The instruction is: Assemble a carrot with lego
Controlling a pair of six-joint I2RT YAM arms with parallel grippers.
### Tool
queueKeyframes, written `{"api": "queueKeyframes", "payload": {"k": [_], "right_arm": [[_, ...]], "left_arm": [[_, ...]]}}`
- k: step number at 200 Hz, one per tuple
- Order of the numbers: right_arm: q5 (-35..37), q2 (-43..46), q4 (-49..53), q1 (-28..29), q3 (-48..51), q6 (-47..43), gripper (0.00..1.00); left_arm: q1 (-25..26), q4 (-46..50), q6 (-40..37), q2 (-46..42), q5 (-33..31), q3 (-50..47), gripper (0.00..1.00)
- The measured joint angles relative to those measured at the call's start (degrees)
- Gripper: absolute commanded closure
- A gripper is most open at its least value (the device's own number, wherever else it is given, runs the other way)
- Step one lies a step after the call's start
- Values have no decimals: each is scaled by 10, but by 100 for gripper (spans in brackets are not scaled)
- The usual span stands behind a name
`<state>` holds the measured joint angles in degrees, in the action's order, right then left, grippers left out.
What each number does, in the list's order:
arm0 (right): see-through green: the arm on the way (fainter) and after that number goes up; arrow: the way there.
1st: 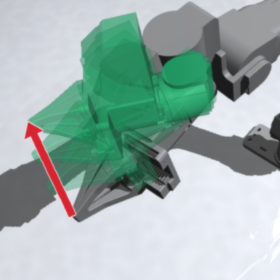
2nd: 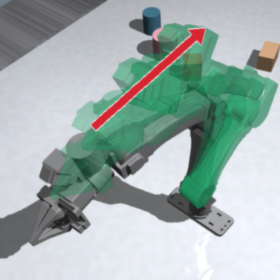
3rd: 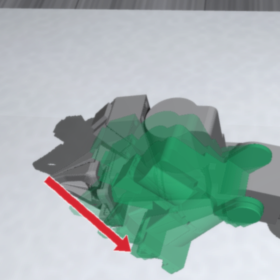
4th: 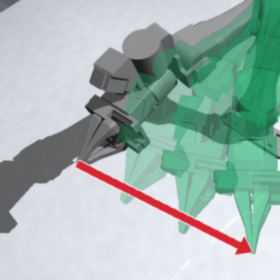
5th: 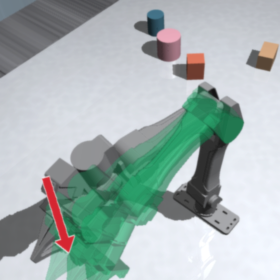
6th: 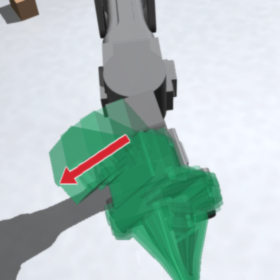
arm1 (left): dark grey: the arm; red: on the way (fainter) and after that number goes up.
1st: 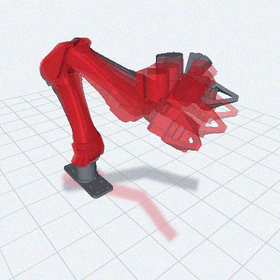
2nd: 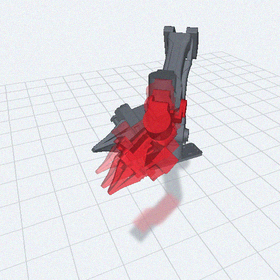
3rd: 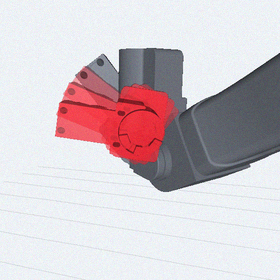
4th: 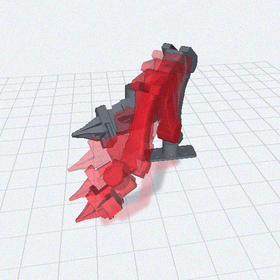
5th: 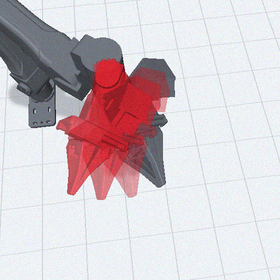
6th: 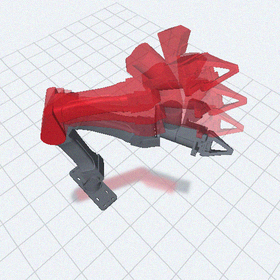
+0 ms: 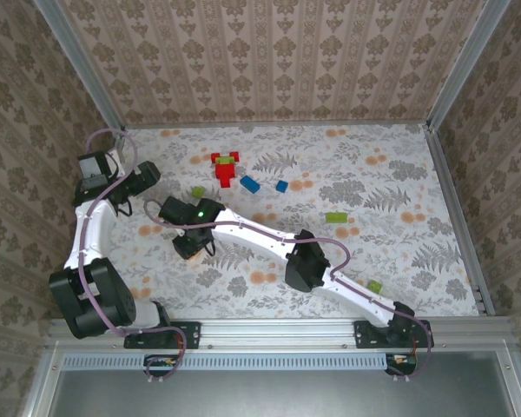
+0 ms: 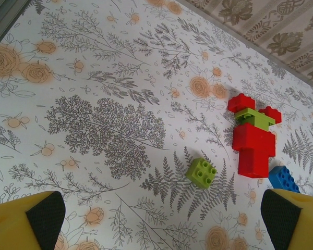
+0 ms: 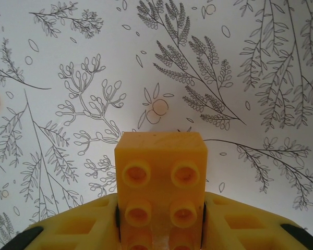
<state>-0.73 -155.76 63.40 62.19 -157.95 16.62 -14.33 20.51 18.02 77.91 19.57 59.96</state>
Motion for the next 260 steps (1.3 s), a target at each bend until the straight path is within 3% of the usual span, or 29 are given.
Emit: {"api": "queueKeyframes", "payload": {"k": [25,64,113,163,198,239,260], "right_arm": [[13,7,-4,0,13,-3,65],[38,90,-48,-1,163,-8,65],[89,204,-79,-7,276,-14,63],[111,365,-157,-89,563,14,63],[115,377,-193,-132,713,36,63],[117,417,-235,-121,781,52,63],[117,432,-253,-121,813,61,56]], "left_arm": [[0,0,0,0,0,0,0],[1,0,0,0,0,0,0],[1,0,0,0,-1,0,0],[10,0,0,0,-1,0,0],[14,0,0,0,-1,0,0],[23,0,-1,0,-2,0,0],[24,0,-1,0,-3,0,0]]}}
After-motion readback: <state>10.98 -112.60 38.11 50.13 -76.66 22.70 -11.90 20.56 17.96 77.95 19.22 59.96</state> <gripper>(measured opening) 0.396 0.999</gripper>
